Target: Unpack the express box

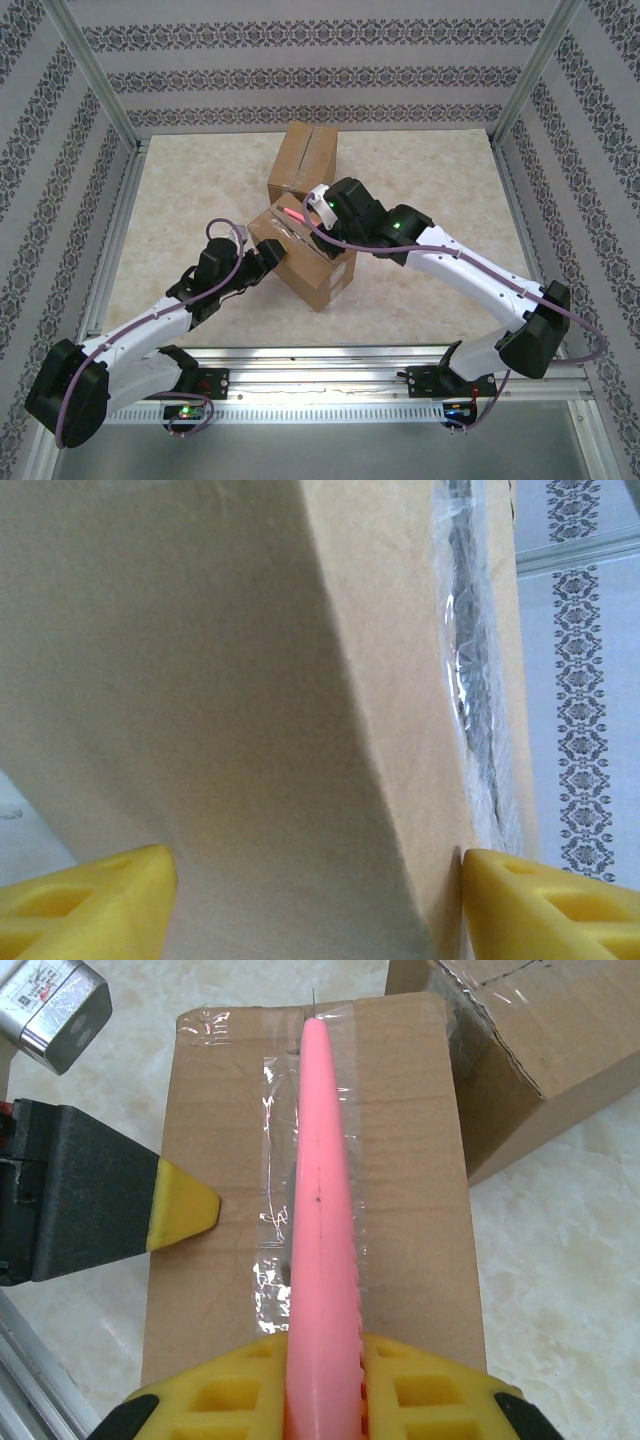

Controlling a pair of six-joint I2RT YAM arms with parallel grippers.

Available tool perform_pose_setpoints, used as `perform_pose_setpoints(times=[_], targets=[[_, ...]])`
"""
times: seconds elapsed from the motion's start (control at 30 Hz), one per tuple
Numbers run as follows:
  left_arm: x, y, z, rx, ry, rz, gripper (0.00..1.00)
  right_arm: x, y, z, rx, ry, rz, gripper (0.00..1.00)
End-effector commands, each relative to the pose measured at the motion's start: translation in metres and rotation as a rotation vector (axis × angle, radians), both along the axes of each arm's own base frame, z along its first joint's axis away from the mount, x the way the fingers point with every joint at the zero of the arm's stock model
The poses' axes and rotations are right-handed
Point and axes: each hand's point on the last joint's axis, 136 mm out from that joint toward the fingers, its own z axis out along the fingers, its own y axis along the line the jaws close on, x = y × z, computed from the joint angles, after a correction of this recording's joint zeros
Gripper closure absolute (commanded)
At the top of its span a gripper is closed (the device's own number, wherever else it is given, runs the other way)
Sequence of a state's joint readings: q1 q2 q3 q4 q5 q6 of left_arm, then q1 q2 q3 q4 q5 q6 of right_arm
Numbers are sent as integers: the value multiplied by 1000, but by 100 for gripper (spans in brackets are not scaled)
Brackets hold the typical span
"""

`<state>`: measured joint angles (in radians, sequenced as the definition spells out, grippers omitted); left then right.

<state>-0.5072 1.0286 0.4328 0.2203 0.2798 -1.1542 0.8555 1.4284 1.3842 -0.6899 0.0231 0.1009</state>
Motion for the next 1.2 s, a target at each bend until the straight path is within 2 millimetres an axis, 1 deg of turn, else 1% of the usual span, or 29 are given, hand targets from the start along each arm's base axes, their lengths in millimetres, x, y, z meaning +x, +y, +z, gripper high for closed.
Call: perform_pose_setpoints(times=[0.0, 0.17, 0.47, 0.77, 1.17], targets=[[-1, 13, -22, 39, 44, 56, 26, 1, 4, 3, 0, -35, -19, 100], [-2, 14, -27, 37, 51, 58, 26, 0, 11, 3, -12, -64, -25, 100], [-1, 12, -30, 24, 38, 52, 26, 2, 25, -1, -39, -102, -33, 100], [-2, 13, -34, 25, 45, 55, 26, 7, 28, -5, -58, -113, -43, 100], [-3, 14, -33, 21, 41, 60, 26, 9, 36, -9, -59, -101, -28, 100]])
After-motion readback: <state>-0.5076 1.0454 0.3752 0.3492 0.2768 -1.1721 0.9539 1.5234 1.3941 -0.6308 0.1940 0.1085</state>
